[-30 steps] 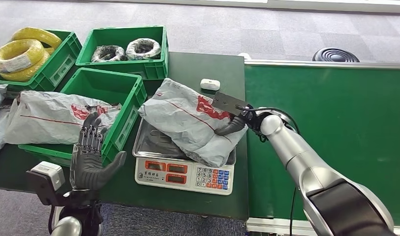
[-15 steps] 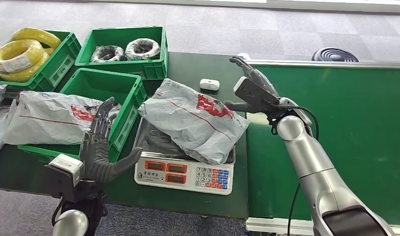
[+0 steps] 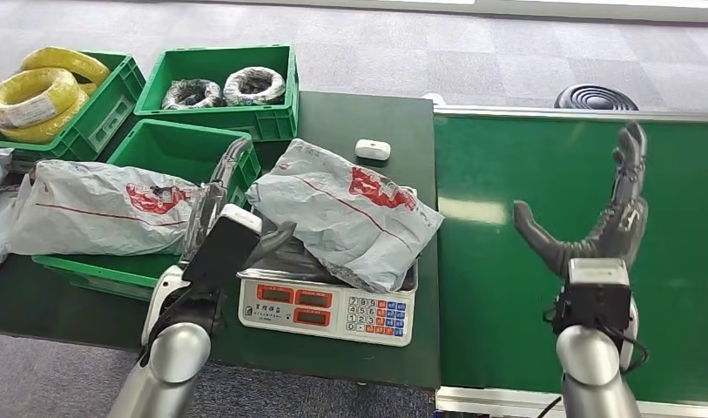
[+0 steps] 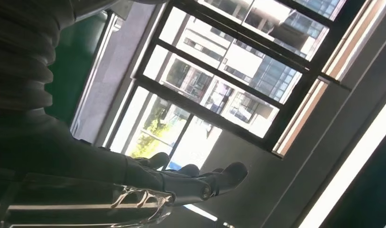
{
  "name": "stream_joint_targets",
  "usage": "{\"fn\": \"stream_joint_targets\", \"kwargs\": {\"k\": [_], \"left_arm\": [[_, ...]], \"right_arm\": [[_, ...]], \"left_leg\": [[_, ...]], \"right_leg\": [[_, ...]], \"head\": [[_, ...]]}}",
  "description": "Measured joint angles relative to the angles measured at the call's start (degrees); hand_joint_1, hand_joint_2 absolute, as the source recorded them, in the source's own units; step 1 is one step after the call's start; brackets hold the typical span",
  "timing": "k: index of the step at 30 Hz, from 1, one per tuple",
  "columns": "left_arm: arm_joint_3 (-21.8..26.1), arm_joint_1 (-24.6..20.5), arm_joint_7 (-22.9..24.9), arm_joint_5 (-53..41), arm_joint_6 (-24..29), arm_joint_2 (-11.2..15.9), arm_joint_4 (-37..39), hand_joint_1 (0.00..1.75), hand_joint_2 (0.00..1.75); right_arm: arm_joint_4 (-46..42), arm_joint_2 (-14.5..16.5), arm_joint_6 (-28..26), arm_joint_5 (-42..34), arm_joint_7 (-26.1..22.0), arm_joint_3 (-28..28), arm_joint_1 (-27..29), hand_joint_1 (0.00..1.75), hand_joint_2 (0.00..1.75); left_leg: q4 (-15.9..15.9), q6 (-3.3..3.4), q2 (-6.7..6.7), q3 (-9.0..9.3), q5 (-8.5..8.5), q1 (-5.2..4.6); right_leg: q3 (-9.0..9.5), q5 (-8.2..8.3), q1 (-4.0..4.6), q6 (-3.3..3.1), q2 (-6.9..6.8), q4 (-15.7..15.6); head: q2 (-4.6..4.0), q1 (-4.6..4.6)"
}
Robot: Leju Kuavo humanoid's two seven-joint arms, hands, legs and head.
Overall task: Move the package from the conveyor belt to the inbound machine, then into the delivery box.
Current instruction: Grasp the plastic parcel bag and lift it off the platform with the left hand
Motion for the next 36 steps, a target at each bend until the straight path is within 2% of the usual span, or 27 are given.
{"fn": "stream_joint_targets", "kwargs": {"k": [3, 11, 17, 24, 25, 26, 28, 29, 30, 34, 36], "left_arm": [[-0.93, -2.2, 1.37, -2.79, 0.78, 0.2, 4.95, 0.0, 1.75], [-3.03, -8.09, 4.07, -9.58, 1.68, 0.42, 17.02, 0.0, 1.75], [-3.81, -11.61, 5.03, -12.26, 2.66, 0.27, 24.42, 0.0, 1.75], [-5.04, -16.04, 8.28, -16.59, 4.27, -1.41, 35.6, 0.0, 1.75], [-5.27, -16.54, 8.67, -16.97, 4.84, -1.8, 37.23, 0.05, 1.75], [-5.49, -16.98, 9.09, -17.4, 5.4, -2.15, 38.7, 0.27, 1.75], [-5.92, -17.71, 10.16, -18.61, 6.22, -2.67, 41.37, 0.94, 1.75], [-6.2, -18.03, 10.83, -19.46, 6.41, -2.83, 42.59, 1.23, 1.75], [-6.52, -18.33, 11.41, -20.27, 6.47, -2.91, 43.8, 1.34, 1.75], [-7.45, -19.11, 12.27, -21.66, 6.37, -3.06, 47.92, 1.34, 1.75], [-7.72, -19.45, 12.31, -21.84, 6.37, -3.09, 49.22, 1.51, 1.75]], "right_arm": [[-5.53, 0.39, -3.53, -0.8, -1.29, 0.01, 9.09, 0.0, 1.75], [-13.21, 0.96, -6.06, -5.12, -4.6, 1.35, 19.1, 0.0, 1.75], [-15.72, 1.05, -5.76, -6.73, -5.79, 3.58, 20.89, 0.0, 1.75], [-15.87, 1.68, -2.14, -7.83, -6.27, 7.46, 19.21, 0.0, 1.75], [-15.79, 1.81, -1.87, -7.9, -6.28, 8.02, 18.69, 0.0, 1.75], [-15.72, 1.93, -1.75, -8.07, -6.33, 8.56, 18.21, 0.0, 1.75], [-15.64, 2.07, -1.73, -8.75, -6.55, 9.49, 17.49, 0.0, 1.75], [-15.64, 2.09, -1.73, -9.22, -6.68, 9.91, 17.2, 0.0, 1.75], [-15.64, 2.1, -1.73, -9.63, -6.77, 10.31, 16.93, 0.0, 1.75], [-15.61, 2.14, -1.75, -10.32, -6.82, 11.51, 15.8, 0.0, 1.75], [-15.57, 2.17, -1.76, -10.35, -6.82, 11.91, 15.46, 0.0, 1.75]], "left_leg": [[-0.03, 0.0, 0.23, 0.0, -0.02, 0.0], [-0.01, 0.01, 0.29, 0.14, 0.03, -0.01], [0.0, 0.01, 0.35, 0.17, 0.03, -0.01], [0.0, 0.01, 0.36, 0.17, 0.04, -0.01], [0.0, 0.01, 0.35, 0.17, 0.04, -0.01], [0.0, 0.01, 0.35, 0.17, 0.04, -0.01], [0.0, 0.01, 0.34, 0.17, 0.04, -0.01], [0.0, 0.01, 0.34, 0.16, 0.04, -0.01], [0.0, 0.01, 0.34, 0.16, 0.04, -0.01], [0.0, 0.01, 0.34, 0.16, 0.04, -0.01], [0.0, 0.01, 0.34, 0.16, 0.04, -0.01]], "right_leg": [[-0.05, 0.0, 0.0, -0.01, 0.15, 0.01], [0.05, 0.06, -0.01, -0.01, 0.23, 0.02], [0.02, 0.08, -0.01, -0.02, 0.34, 0.02], [0.04, 0.09, -0.01, -0.02, 0.34, 0.03], [0.04, 0.09, -0.01, -0.02, 0.34, 0.03], [0.04, 0.09, -0.01, -0.01, 0.33, 0.03], [0.05, 0.09, -0.01, -0.01, 0.33, 0.03], [0.05, 0.09, -0.01, -0.01, 0.33, 0.03], [0.05, 0.09, -0.01, -0.01, 0.33, 0.03], [0.04, 0.09, -0.01, -0.01, 0.33, 0.03], [0.05, 0.09, -0.01, -0.01, 0.32, 0.03]], "head": [[0.0, -0.01], [0.0, 0.01], [0.0, 0.01], [0.0, 0.01], [0.0, 0.01], [0.0, 0.02], [0.0, 0.01], [0.0, 0.01], [0.0, 0.01], [0.0, 0.01], [0.0, 0.01]]}}
